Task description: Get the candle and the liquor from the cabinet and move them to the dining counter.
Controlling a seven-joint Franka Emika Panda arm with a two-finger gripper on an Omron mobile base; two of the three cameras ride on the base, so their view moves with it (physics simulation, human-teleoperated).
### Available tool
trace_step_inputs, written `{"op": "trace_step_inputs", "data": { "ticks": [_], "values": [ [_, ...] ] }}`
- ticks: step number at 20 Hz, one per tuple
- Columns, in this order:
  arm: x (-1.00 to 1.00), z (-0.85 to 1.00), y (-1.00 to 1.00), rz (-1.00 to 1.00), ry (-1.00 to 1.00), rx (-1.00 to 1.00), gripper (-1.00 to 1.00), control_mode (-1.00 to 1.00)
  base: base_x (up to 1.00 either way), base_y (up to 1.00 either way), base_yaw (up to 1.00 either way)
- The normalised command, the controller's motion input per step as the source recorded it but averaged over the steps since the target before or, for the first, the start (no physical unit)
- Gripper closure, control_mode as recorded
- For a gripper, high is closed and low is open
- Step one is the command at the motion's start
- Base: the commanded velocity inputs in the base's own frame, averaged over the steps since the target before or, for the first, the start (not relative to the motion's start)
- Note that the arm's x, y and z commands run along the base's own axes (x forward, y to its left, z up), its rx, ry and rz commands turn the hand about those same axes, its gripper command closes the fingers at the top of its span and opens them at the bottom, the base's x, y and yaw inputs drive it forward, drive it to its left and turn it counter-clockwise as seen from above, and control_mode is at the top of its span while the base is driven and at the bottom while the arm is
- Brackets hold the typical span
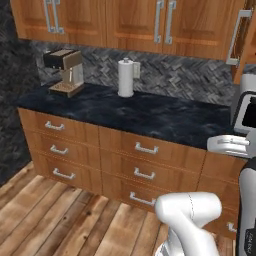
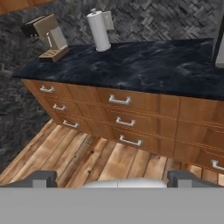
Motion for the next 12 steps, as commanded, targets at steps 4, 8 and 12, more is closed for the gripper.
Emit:
{"op": "trace_step_inputs", "data": {
  "ticks": [4,8,12],
  "values": [
    [0.00,0.00,0.00,0.00,0.00,0.00,-1.00,1.00,0.00,-0.70,-0.25],
    [0.00,0.00,0.00,0.00,0.00,0.00,-1.00,1.00,0.00,-0.76,-0.22],
    [0.00,0.00,0.00,0.00,0.00,0.00,-1.00,1.00,0.00,-0.75,-0.21]
  ]
}}
